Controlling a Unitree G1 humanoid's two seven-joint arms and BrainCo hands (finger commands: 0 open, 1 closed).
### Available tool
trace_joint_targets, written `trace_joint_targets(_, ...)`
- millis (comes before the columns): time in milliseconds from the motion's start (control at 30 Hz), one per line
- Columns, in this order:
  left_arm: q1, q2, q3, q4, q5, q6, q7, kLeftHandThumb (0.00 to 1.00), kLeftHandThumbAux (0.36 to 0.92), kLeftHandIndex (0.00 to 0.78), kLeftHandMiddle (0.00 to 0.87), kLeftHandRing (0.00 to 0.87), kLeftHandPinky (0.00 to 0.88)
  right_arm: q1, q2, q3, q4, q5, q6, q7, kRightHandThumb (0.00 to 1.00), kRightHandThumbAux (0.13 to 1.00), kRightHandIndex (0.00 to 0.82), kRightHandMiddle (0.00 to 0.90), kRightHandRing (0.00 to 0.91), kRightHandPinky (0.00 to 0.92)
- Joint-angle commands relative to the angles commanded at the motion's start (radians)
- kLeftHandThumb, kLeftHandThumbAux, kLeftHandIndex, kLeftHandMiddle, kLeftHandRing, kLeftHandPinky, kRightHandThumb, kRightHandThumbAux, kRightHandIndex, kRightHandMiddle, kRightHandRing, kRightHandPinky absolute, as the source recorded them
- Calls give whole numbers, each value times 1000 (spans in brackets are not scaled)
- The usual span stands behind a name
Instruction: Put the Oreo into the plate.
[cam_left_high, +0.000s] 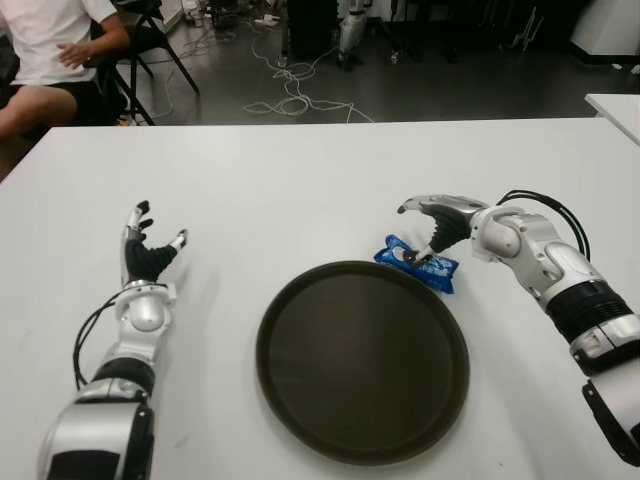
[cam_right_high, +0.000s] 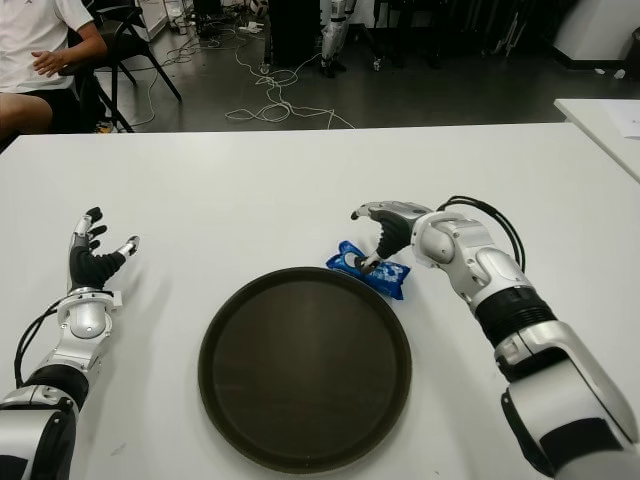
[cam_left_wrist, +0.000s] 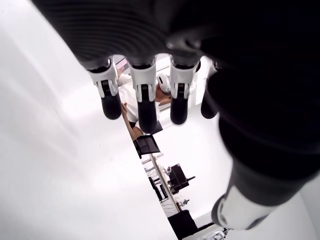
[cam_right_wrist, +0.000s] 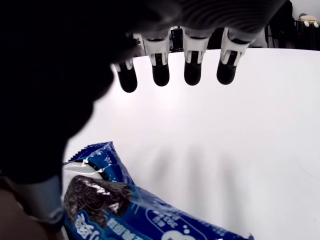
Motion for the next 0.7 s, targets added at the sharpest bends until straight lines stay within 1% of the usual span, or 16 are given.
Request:
trace_joint_targets(167, 0, 0, 2, 0, -3, 3, -7, 0, 806, 79, 116, 102, 88, 2, -4, -2, -7, 1, -4, 4, 0, 706, 0, 0, 0, 1)
trace_joint_targets(433, 1, 0, 4, 0, -7, 6, -12, 0, 782, 77, 120, 106, 87, 7, -3, -3, -11, 1, -1, 2, 0, 687, 0, 0, 0, 0)
trace_joint_targets(700, 1, 1, 2, 0, -2, 7, -5, 0, 775, 73, 122, 107, 94, 11, -1, -3, -13, 0, 2, 1, 0, 696, 0, 0, 0, 0)
